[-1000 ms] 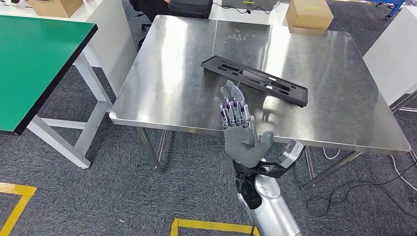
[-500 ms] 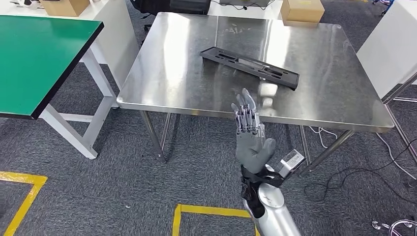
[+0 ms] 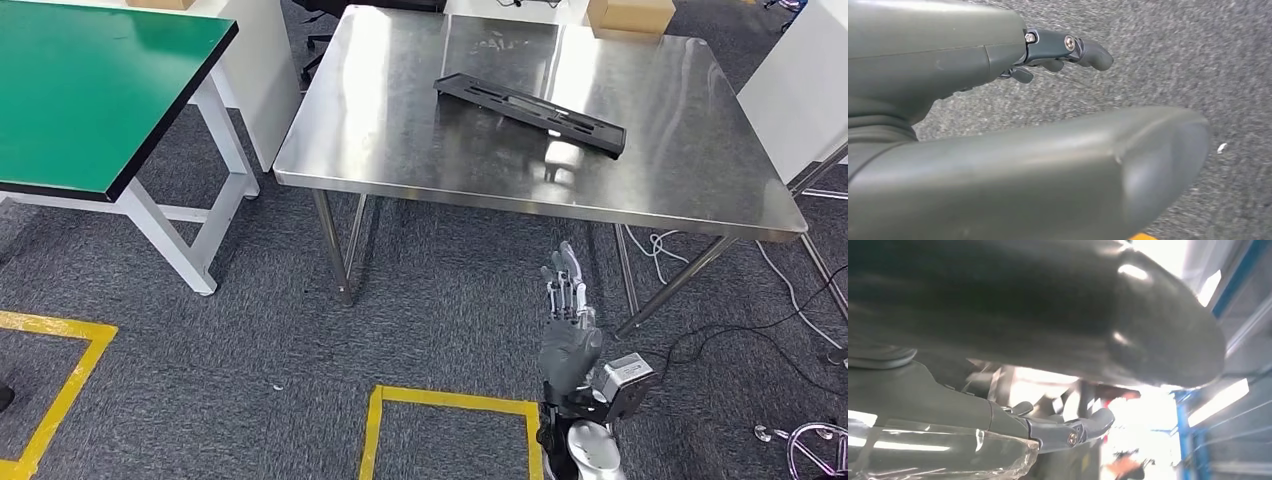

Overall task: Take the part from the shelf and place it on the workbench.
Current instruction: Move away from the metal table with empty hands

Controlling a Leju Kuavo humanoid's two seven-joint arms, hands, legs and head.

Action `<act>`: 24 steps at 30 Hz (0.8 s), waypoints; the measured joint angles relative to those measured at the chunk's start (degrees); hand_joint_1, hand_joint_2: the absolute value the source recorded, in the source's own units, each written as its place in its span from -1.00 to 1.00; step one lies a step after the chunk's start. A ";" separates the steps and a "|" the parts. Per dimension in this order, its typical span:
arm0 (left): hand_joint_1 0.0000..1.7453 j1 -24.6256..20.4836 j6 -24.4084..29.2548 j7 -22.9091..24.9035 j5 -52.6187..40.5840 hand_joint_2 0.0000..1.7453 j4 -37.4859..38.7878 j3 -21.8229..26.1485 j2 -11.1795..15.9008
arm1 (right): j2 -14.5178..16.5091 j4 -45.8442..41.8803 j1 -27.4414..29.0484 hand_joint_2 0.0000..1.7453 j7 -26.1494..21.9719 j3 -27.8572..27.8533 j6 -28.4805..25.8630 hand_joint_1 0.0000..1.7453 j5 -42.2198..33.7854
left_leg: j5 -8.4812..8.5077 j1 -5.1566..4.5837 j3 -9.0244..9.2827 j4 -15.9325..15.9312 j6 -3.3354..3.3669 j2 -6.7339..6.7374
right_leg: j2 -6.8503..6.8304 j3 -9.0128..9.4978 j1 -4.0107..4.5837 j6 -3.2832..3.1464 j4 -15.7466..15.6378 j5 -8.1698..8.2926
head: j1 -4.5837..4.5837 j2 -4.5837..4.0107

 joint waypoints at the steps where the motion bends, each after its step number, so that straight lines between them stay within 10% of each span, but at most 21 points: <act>1: -1.00 0.02 -0.02 -0.09 -0.05 -1.00 0.00 0.00 -0.01 | -0.08 0.51 0.47 -1.00 0.13 -0.84 -1.18 -1.00 0.25 | 0.77 -0.04 -0.89 0.03 -0.14 -0.06 | 0.04 1.54 0.00 0.64 -0.53 1.00 | 0.01 0.00; 3: -1.00 0.03 -0.03 -0.26 -0.22 -1.00 0.00 0.00 -0.03 | -0.18 2.58 0.86 -1.00 0.50 -3.10 -3.43 -1.00 0.52 | 2.22 -0.12 -2.51 0.09 -0.63 -0.15 | 0.07 7.69 0.03 1.19 -7.62 2.72 | 0.02 0.01; 6: -1.00 -0.01 -0.05 -0.44 -0.99 -1.00 0.00 -0.01 -0.03 | -0.21 9.79 -0.15 -1.00 1.39 -8.01 -6.02 -1.00 -0.09 | 4.15 -0.38 -3.38 -0.14 -1.73 -0.16 | 0.21 14.53 0.86 -0.12 -18.37 1.24 | -0.03 0.00; 9: -1.00 0.04 -0.27 -0.57 -1.96 -1.00 0.00 -0.02 -0.01 | -0.37 23.20 -2.71 -1.00 0.71 -14.75 -10.25 -1.00 0.48 | 4.94 -0.18 -3.75 -0.54 -2.64 -0.15 | 0.03 13.62 0.53 -1.70 -19.05 2.39 | -0.07 -0.01; 13: -1.00 0.09 -0.62 -0.95 -2.65 -1.00 0.02 -0.02 0.04 | -1.19 42.55 -6.50 -1.00 -0.37 -21.25 -16.73 -1.00 6.31 | -5.78 0.11 -6.69 10.23 -3.43 -0.18 | -0.50 11.28 0.33 -3.76 -19.02 5.27 | -0.17 -0.01; 15: -1.00 0.01 -0.92 -1.17 -2.96 -1.00 0.02 -0.02 0.15 | -1.55 50.80 -7.58 -1.00 3.27 -22.74 -15.09 -1.00 7.96 | -7.63 0.11 -6.71 15.55 -3.66 -0.18 | -0.52 9.79 0.71 -3.71 -18.75 6.45 | -0.16 -0.01; 20: -1.00 -0.39 -1.84 -1.69 -3.44 -1.00 -0.02 -0.04 0.87 | -1.75 64.26 -8.08 -1.00 14.46 -24.58 -12.97 -1.00 10.61 | -5.33 -0.36 5.33 2.34 -2.00 -0.35 | -0.64 6.83 1.18 -2.68 -17.36 8.00 | -0.08 -0.01; 24: -1.00 -0.52 -1.74 -1.75 -3.16 -1.00 -0.02 -0.02 1.23 | -1.59 70.00 -7.58 -1.00 20.80 -24.63 -14.07 -1.00 15.14 | -4.12 -0.90 5.99 -1.12 -0.51 -0.23 | -0.70 6.09 1.25 -1.21 -17.55 9.16 | -0.15 -0.01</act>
